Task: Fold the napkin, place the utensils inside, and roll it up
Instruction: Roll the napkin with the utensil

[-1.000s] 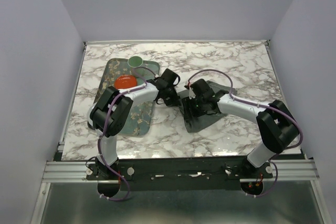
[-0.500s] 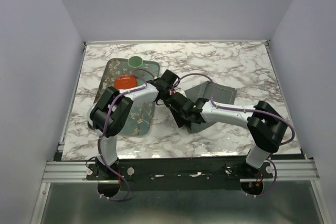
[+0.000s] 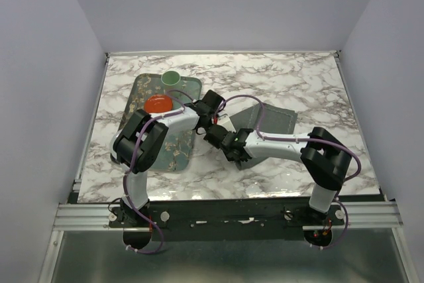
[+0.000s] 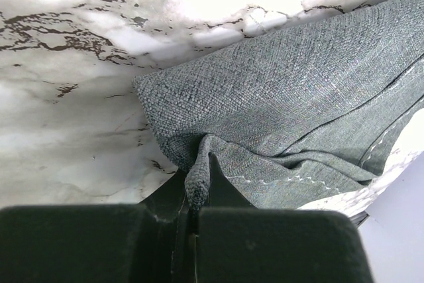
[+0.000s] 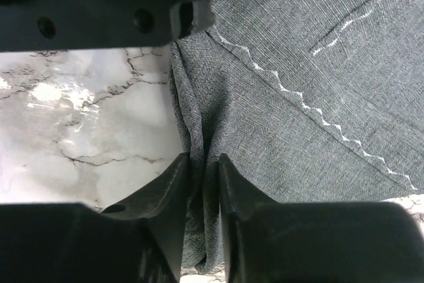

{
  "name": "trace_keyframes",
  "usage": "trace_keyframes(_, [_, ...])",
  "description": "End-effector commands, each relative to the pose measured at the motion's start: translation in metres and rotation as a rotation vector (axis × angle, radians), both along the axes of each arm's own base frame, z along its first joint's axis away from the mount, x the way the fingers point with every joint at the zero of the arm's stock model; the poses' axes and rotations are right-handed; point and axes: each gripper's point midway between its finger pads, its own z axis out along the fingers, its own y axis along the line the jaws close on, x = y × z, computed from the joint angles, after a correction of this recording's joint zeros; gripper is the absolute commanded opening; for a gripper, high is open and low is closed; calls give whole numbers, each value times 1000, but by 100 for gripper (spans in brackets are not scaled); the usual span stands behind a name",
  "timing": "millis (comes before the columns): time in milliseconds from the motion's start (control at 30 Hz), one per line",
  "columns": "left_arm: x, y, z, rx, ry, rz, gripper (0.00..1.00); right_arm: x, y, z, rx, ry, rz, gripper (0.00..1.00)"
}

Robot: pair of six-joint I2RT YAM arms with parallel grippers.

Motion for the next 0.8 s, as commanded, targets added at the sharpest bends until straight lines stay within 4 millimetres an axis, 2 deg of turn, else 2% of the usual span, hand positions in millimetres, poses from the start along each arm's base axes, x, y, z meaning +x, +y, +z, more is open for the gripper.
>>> trace_keyframes(0, [-6,-3,13,-25,-4,-5,0,-1,-10,-2,-54,-10,-20,16])
trace_keyframes(67, [-6,-2,12,-17,-6,-9,0,-1,-8,0,-42,-9,-14,6])
trace_keyframes(167, [-4,2,11,3,-19,-21,0,-3,1,7,13,-3,34,2])
trace_keyframes(233, [0,2,10,19,-36,-53,0,-12,9,5,83,63,66,1])
trace_keyframes(267, [0,4,10,34,-33,-65,0,-7,13,5,130,77,82,1])
trace_keyframes(300, [5,4,14,57,-67,-95,0,-15,24,10,222,132,120,1])
trace_keyframes(333, [7,5,14,70,-78,-108,0,-20,19,4,240,163,120,0])
trace_keyframes(367, [9,6,15,78,-87,-115,0,-12,23,9,306,162,119,1])
trace_keyframes(400, [11,6,17,83,-98,-123,0,-20,29,9,363,217,146,1])
trace_keyframes(433, [13,7,18,98,-115,-135,0,-22,24,7,381,233,143,1])
trace_keyframes(467, [14,8,19,105,-119,-140,0,-14,21,6,408,231,127,1])
trace_keyframes(500, [14,8,19,107,-122,-140,0,-23,26,5,461,289,159,1])
trace_keyframes(667, [18,10,20,128,-143,-163,0,-21,21,3,625,357,159,1])
trace_keyframes(733, [19,10,22,135,-156,-170,2,-27,24,4,699,414,178,1])
trace_keyframes(767, [21,11,22,145,-165,-171,3,-18,23,5,736,405,174,1])
